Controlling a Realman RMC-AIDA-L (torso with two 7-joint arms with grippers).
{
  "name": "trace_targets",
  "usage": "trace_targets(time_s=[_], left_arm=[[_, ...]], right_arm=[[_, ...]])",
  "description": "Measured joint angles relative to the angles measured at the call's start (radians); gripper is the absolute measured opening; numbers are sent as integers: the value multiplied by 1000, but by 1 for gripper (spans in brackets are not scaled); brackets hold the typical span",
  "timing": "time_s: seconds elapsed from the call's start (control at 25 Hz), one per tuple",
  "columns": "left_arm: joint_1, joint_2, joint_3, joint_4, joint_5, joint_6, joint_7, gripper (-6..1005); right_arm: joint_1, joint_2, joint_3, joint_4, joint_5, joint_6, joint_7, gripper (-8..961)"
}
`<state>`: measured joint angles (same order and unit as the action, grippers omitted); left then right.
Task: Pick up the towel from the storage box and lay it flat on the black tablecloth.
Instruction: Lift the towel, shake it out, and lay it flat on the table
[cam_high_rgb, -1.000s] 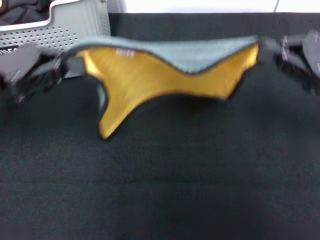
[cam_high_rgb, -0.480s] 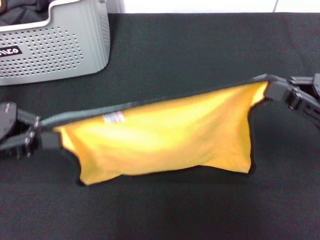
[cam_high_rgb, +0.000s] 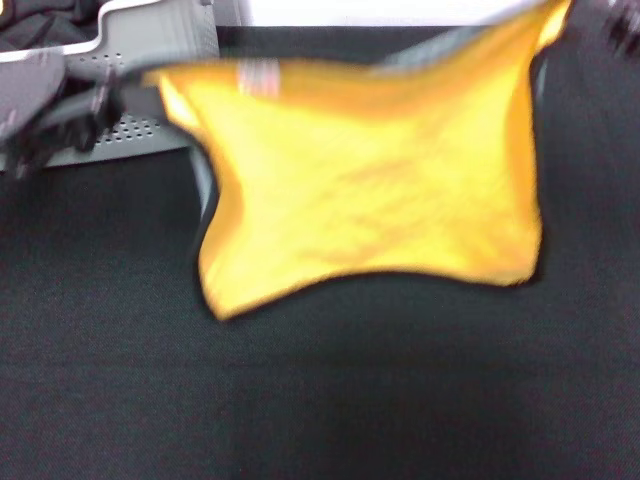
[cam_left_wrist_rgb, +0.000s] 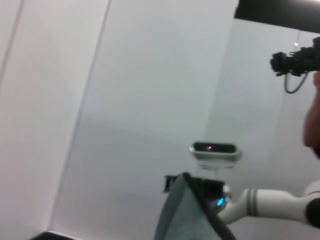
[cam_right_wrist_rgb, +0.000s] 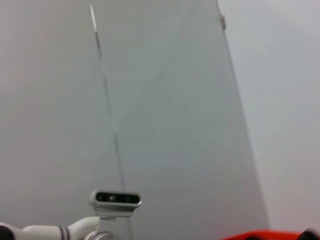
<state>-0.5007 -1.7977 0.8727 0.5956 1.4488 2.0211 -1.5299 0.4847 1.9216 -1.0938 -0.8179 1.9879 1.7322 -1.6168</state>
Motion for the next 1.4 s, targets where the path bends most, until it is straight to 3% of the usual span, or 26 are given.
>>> trace_targets(time_s=[0.12,0.2,0.44,0.56,0.68,0.84,0.92,1.08,1.16,1.24,1.28,1.32,1.4], left_arm=[[-69,-7,-71,-15,70,-69,-8,112],[-100,-9,-78,-16,87,-133,-19,113],[-148,-6,-99,-12,84,-242,-29,118],[-137,1,-95,-8,99,-211,-41,120],[-108,4,-96,-4,103,-114,-39,122],[-12,9,-65,66,97,10,-54,125],[70,17,-5,147,50,17,-85,126],[187,78,108,210,-93,18,-116,129],[205,96,113,214,-104,16,-136,130],[194,91,66,202,-44,11,-158,132],[155,70,-5,172,67,-3,-161,132],[155,70,-5,172,67,-3,-161,133],[103,39,-63,141,217,-38,-159,134]], right_arm=[[52,-36,42,14,-13,-39,-4,38],[76,-49,74,17,-48,-78,-15,38],[137,-49,168,10,-143,-108,-20,39],[127,-21,158,-15,-149,-78,3,40],[73,26,136,-70,-168,-34,29,40],[-65,91,41,-228,-169,4,85,41],[-204,97,-101,-384,-68,7,120,41],[-302,95,-175,-503,31,-5,162,42],[-314,94,-165,-492,46,-21,183,42],[-285,91,-150,-410,34,-45,186,42],[-250,88,-142,-339,17,-56,181,43],[-215,85,-138,-281,5,-64,173,43],[-80,77,-121,-32,-50,-74,121,43]])
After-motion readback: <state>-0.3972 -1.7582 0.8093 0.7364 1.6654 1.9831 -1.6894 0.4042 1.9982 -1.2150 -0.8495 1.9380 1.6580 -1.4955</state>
